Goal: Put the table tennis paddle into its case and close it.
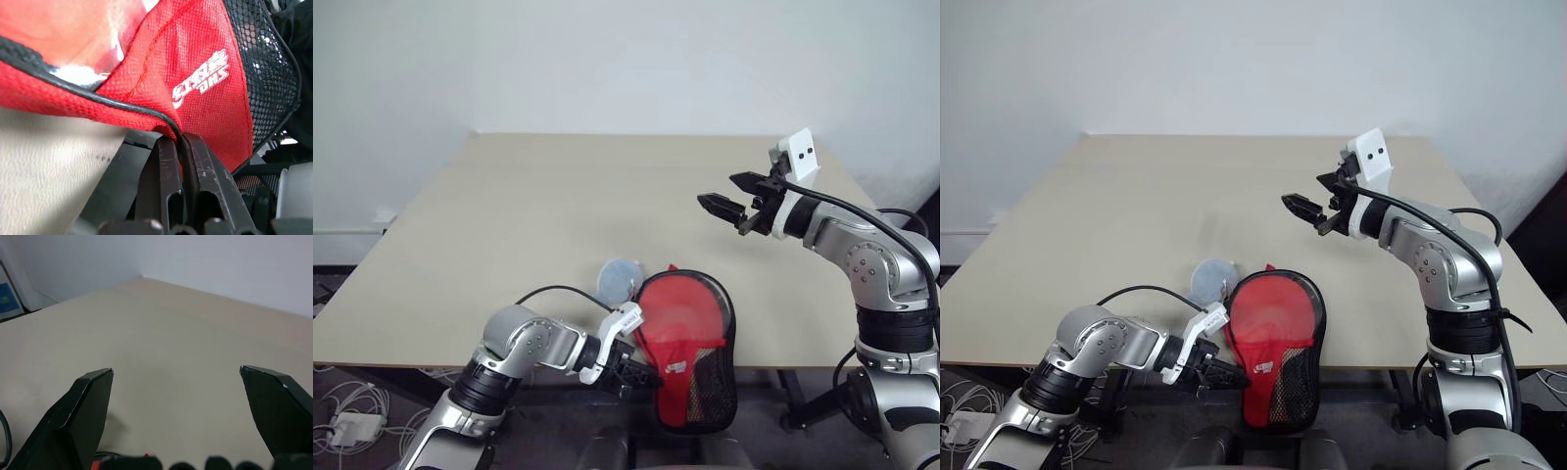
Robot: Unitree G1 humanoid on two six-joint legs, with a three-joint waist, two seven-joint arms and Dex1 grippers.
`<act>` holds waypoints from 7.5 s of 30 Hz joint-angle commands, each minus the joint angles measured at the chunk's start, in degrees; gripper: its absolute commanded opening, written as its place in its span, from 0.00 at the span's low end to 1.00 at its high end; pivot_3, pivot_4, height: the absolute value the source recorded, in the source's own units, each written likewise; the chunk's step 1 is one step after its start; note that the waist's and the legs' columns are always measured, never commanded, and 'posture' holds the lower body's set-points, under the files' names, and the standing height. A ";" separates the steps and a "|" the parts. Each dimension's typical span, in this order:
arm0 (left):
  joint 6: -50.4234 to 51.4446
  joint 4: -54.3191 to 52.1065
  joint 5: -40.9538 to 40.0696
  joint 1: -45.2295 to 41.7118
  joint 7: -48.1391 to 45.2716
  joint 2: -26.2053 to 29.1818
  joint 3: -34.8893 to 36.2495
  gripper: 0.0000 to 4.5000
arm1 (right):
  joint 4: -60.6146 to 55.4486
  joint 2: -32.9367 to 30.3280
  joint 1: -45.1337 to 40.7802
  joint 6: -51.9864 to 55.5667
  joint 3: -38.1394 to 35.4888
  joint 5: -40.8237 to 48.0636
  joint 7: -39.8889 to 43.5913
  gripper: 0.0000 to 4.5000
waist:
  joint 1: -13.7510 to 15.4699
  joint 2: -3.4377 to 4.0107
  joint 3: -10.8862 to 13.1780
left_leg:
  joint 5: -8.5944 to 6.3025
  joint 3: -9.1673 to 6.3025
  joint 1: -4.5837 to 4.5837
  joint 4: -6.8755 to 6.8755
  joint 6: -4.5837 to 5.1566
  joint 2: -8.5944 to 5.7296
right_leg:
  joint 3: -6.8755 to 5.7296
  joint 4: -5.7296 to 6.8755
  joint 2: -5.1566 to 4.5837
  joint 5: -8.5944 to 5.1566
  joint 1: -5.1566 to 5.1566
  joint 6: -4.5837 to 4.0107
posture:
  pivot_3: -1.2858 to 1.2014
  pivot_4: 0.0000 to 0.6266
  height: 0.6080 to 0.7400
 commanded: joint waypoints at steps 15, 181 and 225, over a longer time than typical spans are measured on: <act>0.02 -18.38 -8.26 2.67 -6.82 15.43 13.08 1.00 | 2.47 -0.56 -1.79 -4.12 0.39 -0.95 2.32 1.00 | -0.96 -0.04 0.04 | 0.02 0.05 0.01 -0.24 -0.02 0.12 | 0.38 0.08 0.06 0.00 -0.15 0.00 | 0.52 0.00 0.96; -59.84 13.14 39.35 1.36 -6.12 -12.19 -6.06 0.00 | 84.29 27.48 -34.04 -37.49 2.25 -34.64 -13.22 0.04 | -3.67 0.72 -0.10 | 0.47 -1.37 0.18 -0.41 -0.56 -0.19 | -0.52 0.38 0.23 0.12 0.24 -0.16 | 0.52 0.00 0.96; -63.36 23.01 42.36 -2.73 -11.51 -14.03 -8.04 0.00 | 29.68 8.72 -2.61 -6.75 -4.58 -31.59 -31.82 0.04 | 0.02 0.98 -0.24 | 0.55 -1.27 0.21 -0.16 -0.28 -0.57 | -0.82 0.23 -0.13 0.09 0.69 -0.11 | 0.52 0.00 0.96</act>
